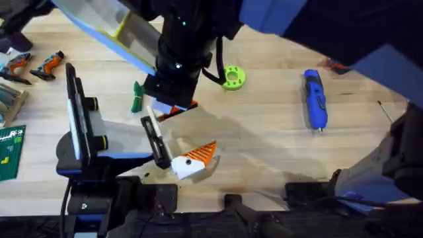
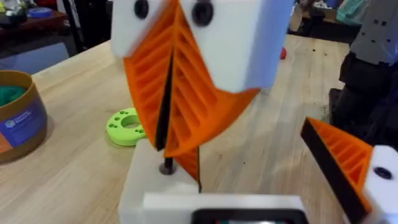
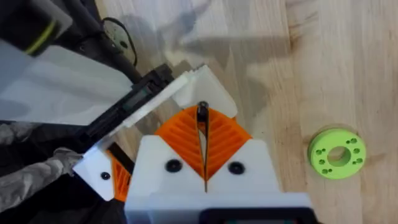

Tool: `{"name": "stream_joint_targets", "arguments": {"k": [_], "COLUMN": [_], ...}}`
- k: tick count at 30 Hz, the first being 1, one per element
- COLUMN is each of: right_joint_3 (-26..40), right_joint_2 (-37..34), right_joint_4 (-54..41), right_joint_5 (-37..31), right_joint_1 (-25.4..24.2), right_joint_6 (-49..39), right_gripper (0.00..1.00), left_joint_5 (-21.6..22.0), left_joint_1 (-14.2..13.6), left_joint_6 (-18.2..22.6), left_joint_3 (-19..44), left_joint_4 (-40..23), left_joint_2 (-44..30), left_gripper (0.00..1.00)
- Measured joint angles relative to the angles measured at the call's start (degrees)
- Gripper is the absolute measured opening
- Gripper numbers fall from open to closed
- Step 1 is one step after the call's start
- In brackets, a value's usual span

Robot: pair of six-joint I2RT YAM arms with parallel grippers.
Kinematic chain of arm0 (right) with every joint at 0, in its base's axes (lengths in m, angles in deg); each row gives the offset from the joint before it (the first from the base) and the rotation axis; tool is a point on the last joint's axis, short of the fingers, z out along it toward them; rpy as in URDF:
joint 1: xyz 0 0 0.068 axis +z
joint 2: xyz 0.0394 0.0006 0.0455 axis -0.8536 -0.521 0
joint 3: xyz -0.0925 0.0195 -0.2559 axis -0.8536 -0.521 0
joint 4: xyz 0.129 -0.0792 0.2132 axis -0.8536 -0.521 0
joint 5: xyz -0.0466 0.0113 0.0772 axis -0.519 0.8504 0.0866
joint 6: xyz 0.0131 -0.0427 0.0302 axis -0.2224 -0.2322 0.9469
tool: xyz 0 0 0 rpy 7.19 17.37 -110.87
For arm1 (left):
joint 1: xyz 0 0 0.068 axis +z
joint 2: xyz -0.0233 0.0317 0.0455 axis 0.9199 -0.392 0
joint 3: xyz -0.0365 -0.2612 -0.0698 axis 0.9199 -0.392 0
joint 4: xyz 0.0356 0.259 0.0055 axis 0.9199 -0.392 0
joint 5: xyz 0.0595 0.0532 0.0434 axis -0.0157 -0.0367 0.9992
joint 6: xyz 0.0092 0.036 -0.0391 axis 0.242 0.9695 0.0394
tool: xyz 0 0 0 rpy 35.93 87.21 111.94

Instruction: Pick up the gripper from the table and insert it into the empty holder that is missing its gripper. Then pick up a screw, insert it into the mounting hole, and use the screwdriver to tighten it. Finally, clean up the table by picking up the vegetable and placing it into the bucket.

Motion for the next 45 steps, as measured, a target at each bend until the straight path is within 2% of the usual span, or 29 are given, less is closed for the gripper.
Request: {"name": "stream_joint_targets", "arguments": {"k": [45], "right_joint_3": [0.1], "right_joint_2": [-1.9], "right_joint_4": [0.0], "right_joint_5": [0.0], "right_joint_1": [0.0], "right_joint_6": [0.0], "right_gripper": [0.006], "left_joint_5": [0.0], "left_joint_1": [0.0], "left_joint_6": [-0.9], "left_joint_3": [0.0], "left_joint_4": [0.0], "left_joint_2": [-0.1], "left_gripper": [0.986]}}
